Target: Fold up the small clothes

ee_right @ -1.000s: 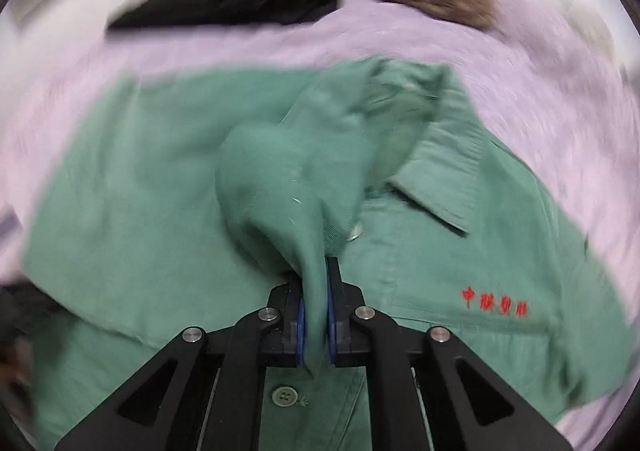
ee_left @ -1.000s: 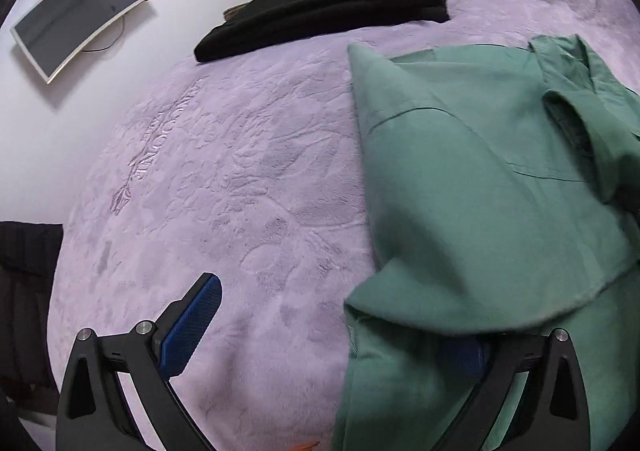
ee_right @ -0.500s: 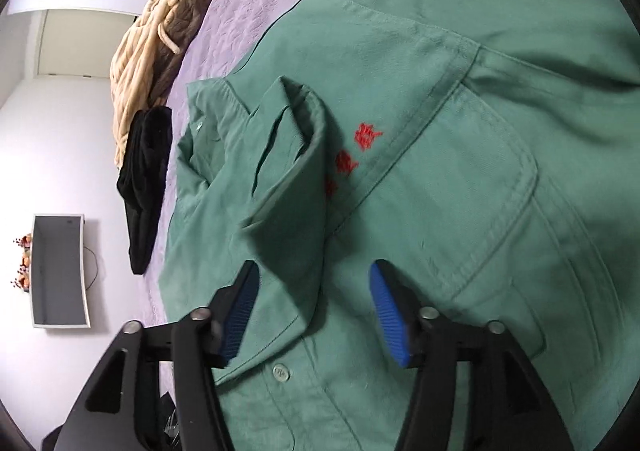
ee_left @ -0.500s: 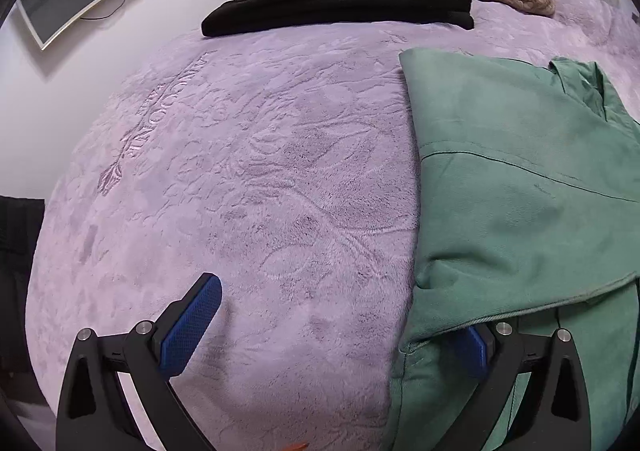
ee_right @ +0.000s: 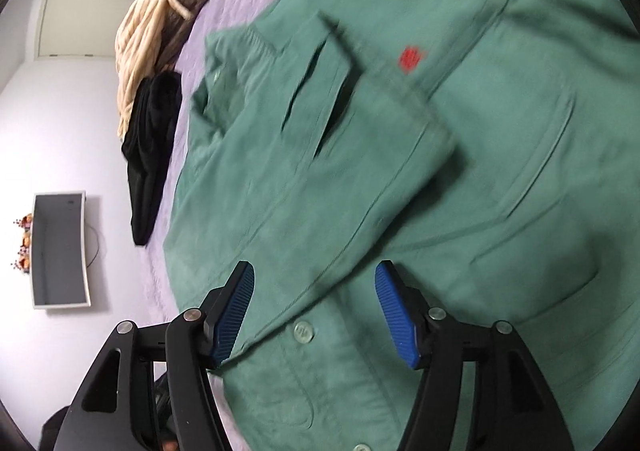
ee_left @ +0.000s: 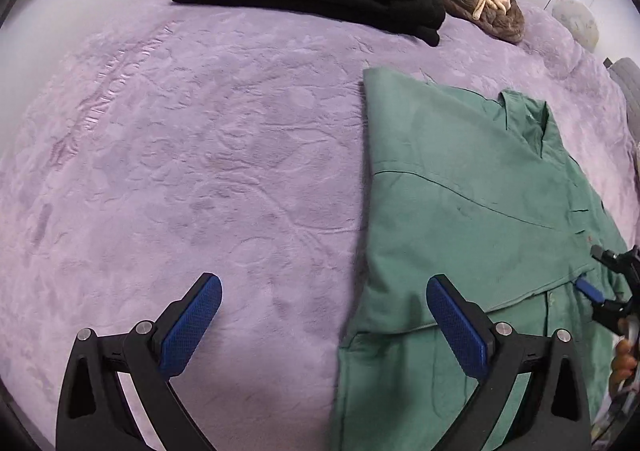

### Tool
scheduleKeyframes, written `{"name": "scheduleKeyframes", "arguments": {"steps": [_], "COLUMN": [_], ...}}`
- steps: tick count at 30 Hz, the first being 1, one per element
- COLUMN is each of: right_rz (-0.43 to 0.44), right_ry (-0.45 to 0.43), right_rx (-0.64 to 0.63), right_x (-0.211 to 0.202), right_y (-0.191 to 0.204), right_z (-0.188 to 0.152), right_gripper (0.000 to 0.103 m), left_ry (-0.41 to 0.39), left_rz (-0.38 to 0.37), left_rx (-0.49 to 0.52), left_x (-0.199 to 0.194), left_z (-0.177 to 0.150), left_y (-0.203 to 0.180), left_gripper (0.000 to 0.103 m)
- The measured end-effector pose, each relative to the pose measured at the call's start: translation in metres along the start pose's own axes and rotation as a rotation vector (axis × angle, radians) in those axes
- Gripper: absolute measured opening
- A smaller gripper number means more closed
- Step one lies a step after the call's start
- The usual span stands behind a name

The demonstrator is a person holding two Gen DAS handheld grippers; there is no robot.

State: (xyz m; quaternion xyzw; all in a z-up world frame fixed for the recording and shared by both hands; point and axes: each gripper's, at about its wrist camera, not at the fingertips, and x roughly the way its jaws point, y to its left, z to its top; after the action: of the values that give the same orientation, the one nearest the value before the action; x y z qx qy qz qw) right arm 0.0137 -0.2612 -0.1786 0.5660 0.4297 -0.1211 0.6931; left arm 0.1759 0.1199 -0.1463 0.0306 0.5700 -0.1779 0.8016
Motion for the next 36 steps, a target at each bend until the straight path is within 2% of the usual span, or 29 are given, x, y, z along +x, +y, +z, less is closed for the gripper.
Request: {"name": "scheduleKeyframes", "arguments": {"steps": [2, 3, 4, 5, 6, 9, 11, 14, 15, 16, 17, 19, 21, 26, 27, 28, 30, 33, 36], "right_rz": [-0.009, -0.006, 0.003, 0.003, -0.003, -0.016, -0.027, -0.016, -0.015, -0.022, -0.049, -0.075, -0.03, -0.08, -0.078, -0.08, -0.09, -0.098, -0.092], "right_ry": [-0.003, -0.012, -0.021, -0.027, -0.033, -0.054, -0.071, -0.089, -0.098, -0.106, -0.101, -0.081, -0.076, -0.041, -0.04, -0.038, -0.038, -0.039, -0.046], "right_rx": [0.016, 0.029, 0.045, 0.05, 0.045, 0.028, 0.037, 0.069, 0.069, 0.067, 0.074, 0.122, 0.153, 0.109, 0.104, 0.1, 0.084, 0.052, 0.048], "right_x": [0.007, 0.008, 0.008, 0.008, 0.006, -0.001, -0.008, -0.013, -0.014, -0.014, -0.012, -0.008, -0.01, -0.034, -0.041, -0.049, -0.062, -0.083, -0.103], "right_y": [0.0, -0.001, -0.002, -0.002, -0.001, 0.001, -0.003, -0.01, -0.011, -0.012, -0.015, -0.028, -0.039, -0.044, -0.046, -0.049, -0.053, -0.059, -0.069], "right_z": [-0.005, -0.005, -0.004, -0.002, 0.001, 0.009, 0.014, 0.019, 0.019, 0.019, 0.019, 0.017, 0.014, 0.008, 0.007, 0.005, 0.0, -0.007, -0.013], "right_gripper": [0.067, 0.067, 0.067, 0.067, 0.067, 0.067, 0.067, 0.067, 0.056, 0.016, 0.005, 0.006, 0.006, 0.011, 0.023, 0.05, 0.071, 0.071, 0.072], "left_ry": [0.052, 0.084, 0.107, 0.135, 0.149, 0.12, 0.109, 0.107, 0.106, 0.104, 0.103, 0.103, 0.102, 0.083, 0.08, 0.077, 0.074, 0.076, 0.086], "left_rz": [-0.046, -0.052, -0.056, -0.071, -0.095, -0.126, -0.14, -0.122, -0.115, -0.104, -0.094, -0.063, -0.07, 0.036, 0.047, 0.052, 0.05, 0.04, 0.048], "left_rx": [0.013, 0.013, 0.011, 0.007, -0.001, -0.001, 0.015, 0.041, 0.04, 0.036, 0.028, 0.006, -0.03, 0.033, 0.035, 0.031, 0.012, 0.006, 0.046], "left_x": [0.019, 0.029, 0.036, 0.043, 0.046, 0.039, 0.035, 0.039, 0.041, 0.043, 0.045, 0.049, 0.047, 0.028, 0.023, 0.019, 0.008, -0.005, -0.012], "left_z": [0.004, 0.005, 0.005, 0.005, 0.005, 0.009, 0.01, 0.009, 0.01, 0.011, 0.012, 0.012, 0.01, 0.004, 0.002, 0.0, -0.003, -0.01, -0.018], "left_y": [-0.011, -0.016, -0.02, -0.022, -0.023, -0.02, -0.015, -0.008, -0.006, -0.002, 0.002, 0.012, 0.019, 0.007, 0.005, 0.004, 0.001, -0.015, -0.044], "left_gripper": [0.103, 0.098, 0.073, 0.055, 0.026, 0.013, 0.011, 0.01, 0.008, 0.004, 0.003, 0.003, 0.003, 0.004, 0.004, 0.004, 0.004, 0.004, 0.004]}}
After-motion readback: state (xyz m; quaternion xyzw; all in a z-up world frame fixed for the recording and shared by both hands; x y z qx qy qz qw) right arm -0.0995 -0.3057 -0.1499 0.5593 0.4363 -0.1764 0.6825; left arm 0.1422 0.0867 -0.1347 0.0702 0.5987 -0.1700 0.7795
